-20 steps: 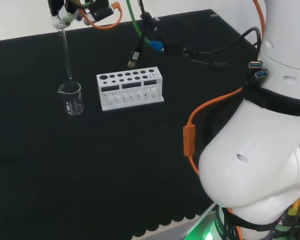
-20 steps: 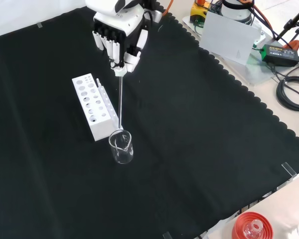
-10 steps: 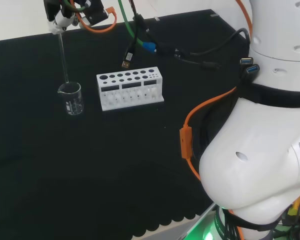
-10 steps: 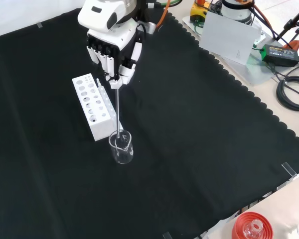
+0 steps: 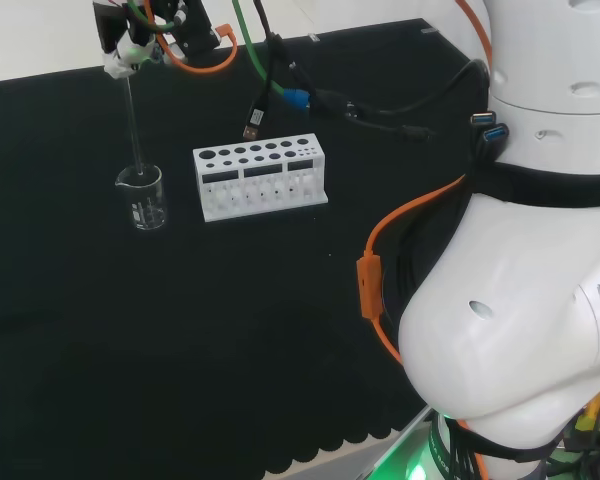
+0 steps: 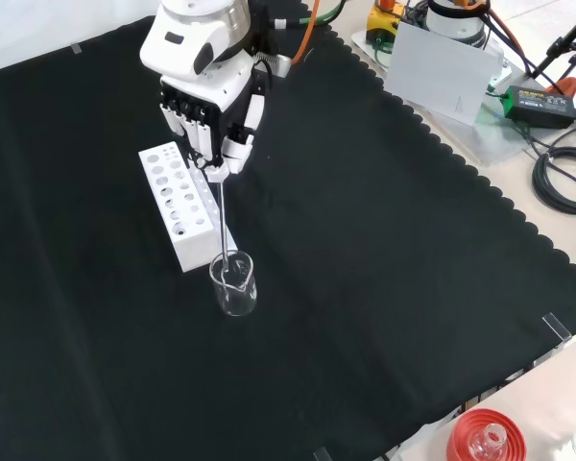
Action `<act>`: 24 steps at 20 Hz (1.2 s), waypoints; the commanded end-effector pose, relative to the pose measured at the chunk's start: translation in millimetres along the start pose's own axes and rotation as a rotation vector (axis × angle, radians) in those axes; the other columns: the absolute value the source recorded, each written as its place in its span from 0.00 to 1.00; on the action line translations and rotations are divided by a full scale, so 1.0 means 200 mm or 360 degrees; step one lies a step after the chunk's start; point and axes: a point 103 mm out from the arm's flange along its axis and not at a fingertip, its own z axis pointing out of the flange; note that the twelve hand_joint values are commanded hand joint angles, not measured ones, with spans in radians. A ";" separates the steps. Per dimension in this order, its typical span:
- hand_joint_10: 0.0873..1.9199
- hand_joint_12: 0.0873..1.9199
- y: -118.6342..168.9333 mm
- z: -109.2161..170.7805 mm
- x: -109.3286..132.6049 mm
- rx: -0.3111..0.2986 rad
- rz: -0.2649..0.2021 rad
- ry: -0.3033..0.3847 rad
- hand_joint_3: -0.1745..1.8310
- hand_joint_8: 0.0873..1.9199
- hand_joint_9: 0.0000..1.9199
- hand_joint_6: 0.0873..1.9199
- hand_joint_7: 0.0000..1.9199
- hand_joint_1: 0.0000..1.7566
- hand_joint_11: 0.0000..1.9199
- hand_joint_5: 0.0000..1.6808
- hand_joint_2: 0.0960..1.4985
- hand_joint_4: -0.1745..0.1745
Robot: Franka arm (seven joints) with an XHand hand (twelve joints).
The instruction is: Stir in the beaker to the left of the white test tube rack with the glass rod.
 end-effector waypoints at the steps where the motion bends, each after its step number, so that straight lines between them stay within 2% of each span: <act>1: 0.10 0.33 0.01 0.08 -0.01 0.0025 0.0001 0.0011 0.00 0.07 0.92 0.00 0.81 0.76 0.82 0.84 0.67 0.00; 18: 0.10 0.34 0.06 0.34 -0.03 0.0099 0.0000 0.0054 0.00 0.08 0.92 0.00 0.81 0.76 0.82 0.84 0.67 0.00; 24: 0.10 0.34 0.11 0.41 -0.01 0.0140 -0.0023 0.0061 0.00 0.08 0.92 0.00 0.81 0.76 0.82 0.84 0.67 0.00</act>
